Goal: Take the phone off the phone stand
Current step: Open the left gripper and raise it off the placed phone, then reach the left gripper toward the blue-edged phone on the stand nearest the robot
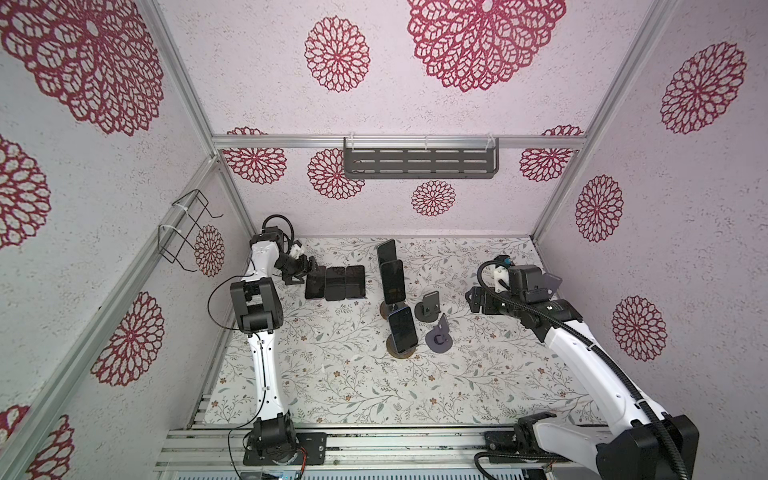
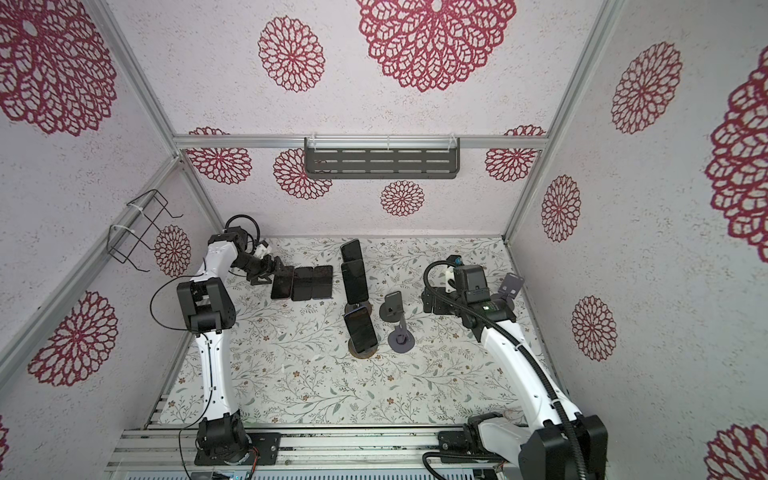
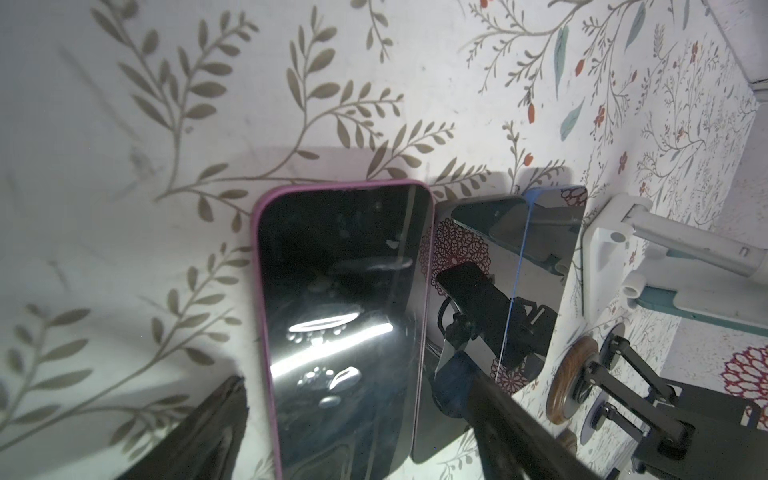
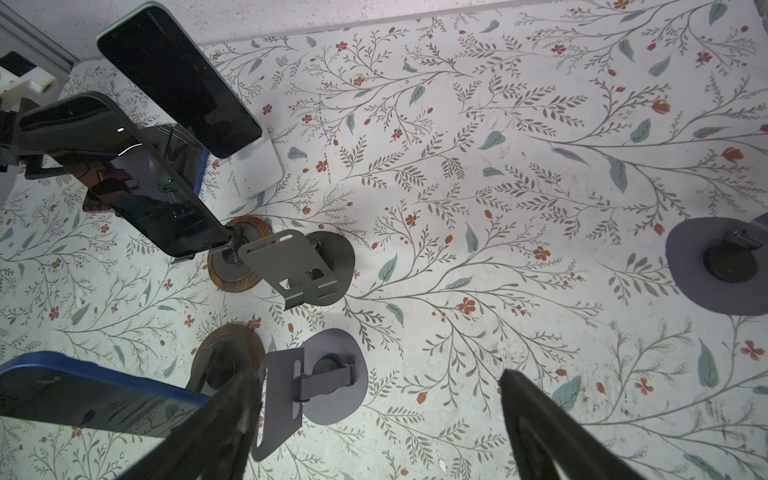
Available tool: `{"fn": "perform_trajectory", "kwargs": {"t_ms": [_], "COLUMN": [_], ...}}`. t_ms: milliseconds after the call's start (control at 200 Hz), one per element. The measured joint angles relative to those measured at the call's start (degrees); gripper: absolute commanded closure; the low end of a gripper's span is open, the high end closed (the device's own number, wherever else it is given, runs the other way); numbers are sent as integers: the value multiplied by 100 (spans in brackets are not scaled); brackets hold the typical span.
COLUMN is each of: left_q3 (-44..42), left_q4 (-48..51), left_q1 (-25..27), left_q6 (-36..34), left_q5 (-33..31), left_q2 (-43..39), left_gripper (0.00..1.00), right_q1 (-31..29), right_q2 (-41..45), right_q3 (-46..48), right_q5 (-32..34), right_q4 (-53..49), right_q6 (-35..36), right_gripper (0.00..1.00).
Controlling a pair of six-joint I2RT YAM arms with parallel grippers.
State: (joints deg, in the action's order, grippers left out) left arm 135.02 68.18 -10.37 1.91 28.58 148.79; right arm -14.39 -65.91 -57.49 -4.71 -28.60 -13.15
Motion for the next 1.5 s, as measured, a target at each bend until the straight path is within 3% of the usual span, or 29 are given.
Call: {"fn": "perform_trajectory", "kwargs": {"t_ms": [215, 480, 926, 1271, 1501], "left_q3": [-380, -1932, -5086, -6546, -6964], "left_q4": [-107, -695, -2859, -3834, -4271], "left_q1": [4, 4, 205, 1488, 2450], "left_q6": [9, 258, 966, 1309, 1471], "left_q5": [-208, -632, -1038, -1355, -1436], "left_q2": [-247, -1338, -4664, -6336, -7495], "left_gripper": [11, 11, 12, 13, 15], "right_q1": [0, 0, 0, 0, 0], "right_q2": [98, 199, 310, 549, 619], "right_q3": [2, 122, 142, 275, 293], "right_q5": [0, -2, -7, -122, -328], "right_q4": [-42, -103, -136, -164, -20], "right_q6": [-2, 0, 4, 72, 107], "right_gripper": [7, 6, 6, 6, 5]}}
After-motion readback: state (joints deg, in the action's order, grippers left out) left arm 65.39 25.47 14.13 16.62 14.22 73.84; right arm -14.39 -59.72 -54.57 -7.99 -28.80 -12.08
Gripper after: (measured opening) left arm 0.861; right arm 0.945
